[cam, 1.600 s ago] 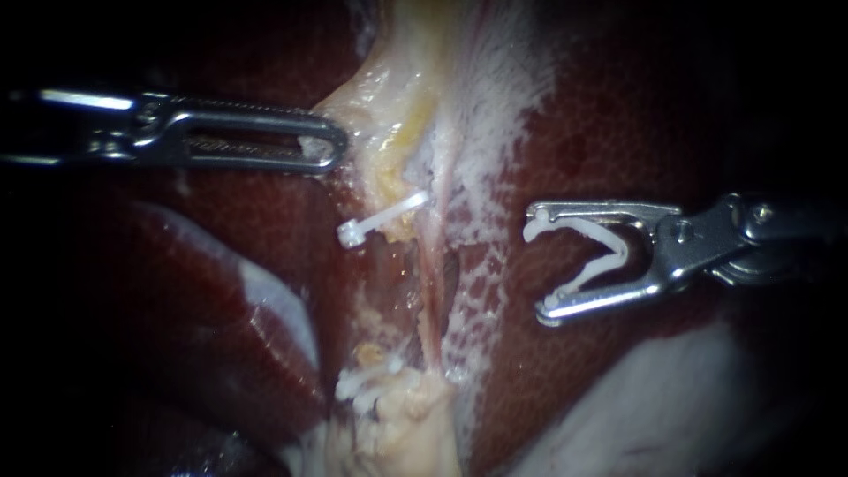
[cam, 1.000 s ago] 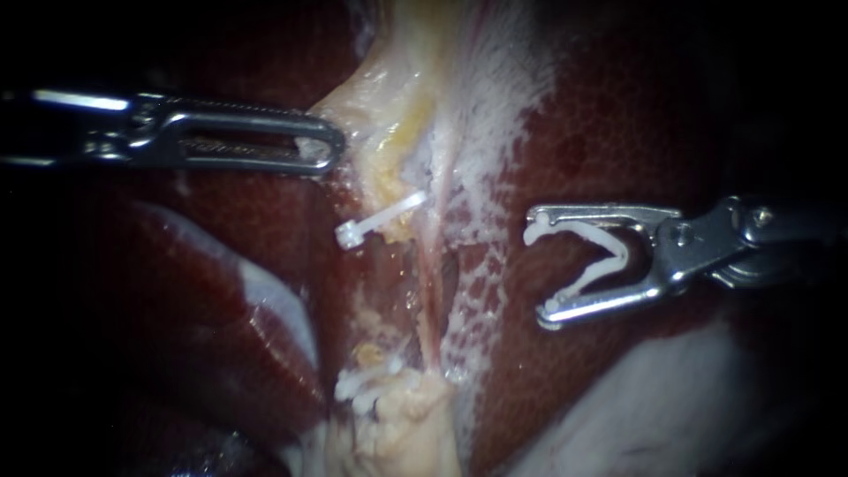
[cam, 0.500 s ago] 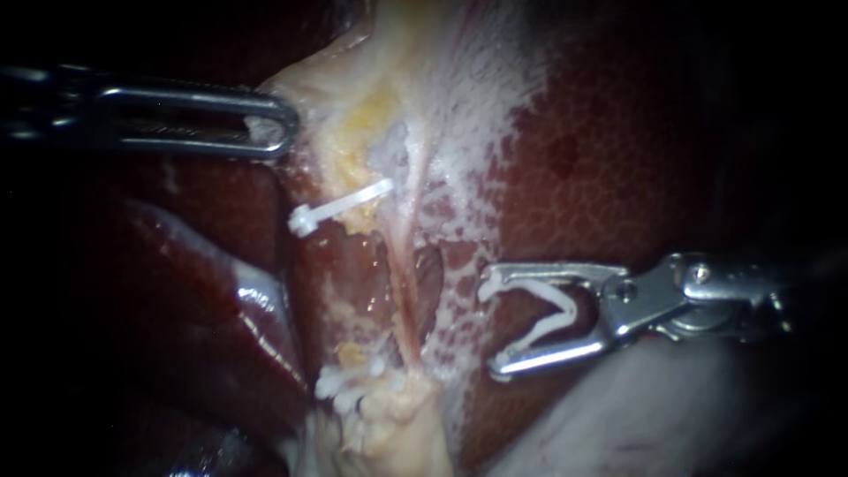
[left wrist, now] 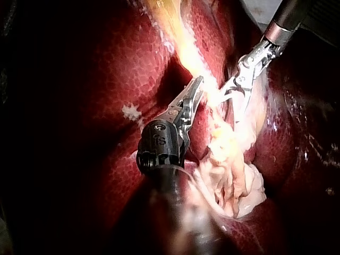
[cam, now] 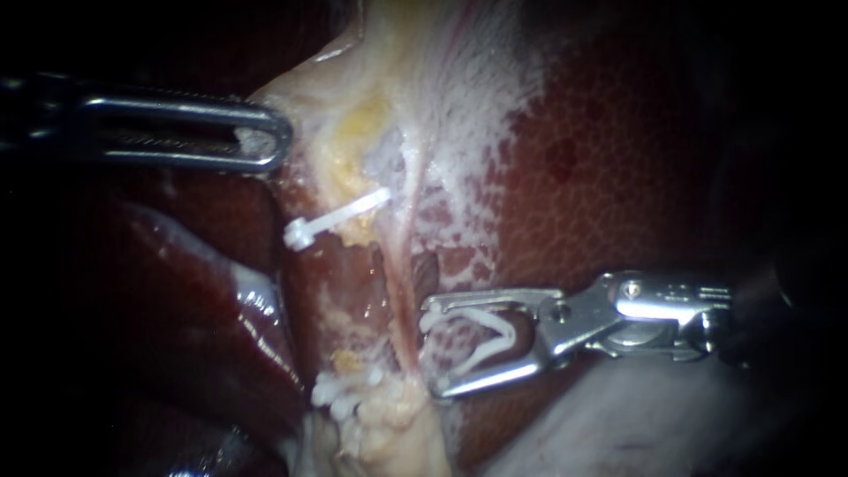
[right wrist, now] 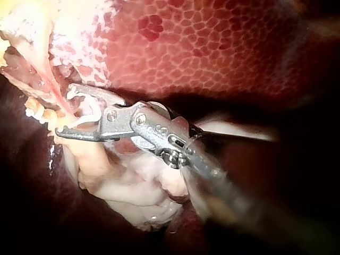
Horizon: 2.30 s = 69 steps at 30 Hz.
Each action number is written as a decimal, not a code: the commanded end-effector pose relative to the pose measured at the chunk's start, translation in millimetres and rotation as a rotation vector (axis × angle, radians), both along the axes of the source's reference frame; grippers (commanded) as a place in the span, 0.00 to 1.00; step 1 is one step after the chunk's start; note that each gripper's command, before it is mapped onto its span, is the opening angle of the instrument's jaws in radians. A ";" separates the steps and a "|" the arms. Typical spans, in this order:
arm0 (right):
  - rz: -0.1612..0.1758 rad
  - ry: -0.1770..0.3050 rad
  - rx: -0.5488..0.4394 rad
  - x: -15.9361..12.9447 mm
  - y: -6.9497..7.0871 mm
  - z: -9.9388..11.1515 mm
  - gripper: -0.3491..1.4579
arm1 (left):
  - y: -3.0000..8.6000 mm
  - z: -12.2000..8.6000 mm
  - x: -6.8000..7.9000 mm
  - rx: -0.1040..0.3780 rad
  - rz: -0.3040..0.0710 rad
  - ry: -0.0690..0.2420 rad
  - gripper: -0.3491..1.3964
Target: Clipping first clip right tube
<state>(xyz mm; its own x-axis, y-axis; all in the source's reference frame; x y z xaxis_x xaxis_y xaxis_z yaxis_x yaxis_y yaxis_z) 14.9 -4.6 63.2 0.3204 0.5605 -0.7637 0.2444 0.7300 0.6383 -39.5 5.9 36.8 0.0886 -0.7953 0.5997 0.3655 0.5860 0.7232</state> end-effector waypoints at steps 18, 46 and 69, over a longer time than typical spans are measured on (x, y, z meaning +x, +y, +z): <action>-0.076 0.034 0.012 1.8 -1.4 -1.3 0.49 | 0.0 0.1 -0.1 0.000 0.000 0.000 0.00; -0.119 0.029 0.095 1.8 -1.1 -4.5 0.38 | 0.1 0.3 0.0 -0.001 0.001 0.000 0.00; -0.132 -0.007 0.187 1.2 0.7 -3.0 0.00 | 0.0 0.4 0.0 -0.001 0.001 0.000 0.00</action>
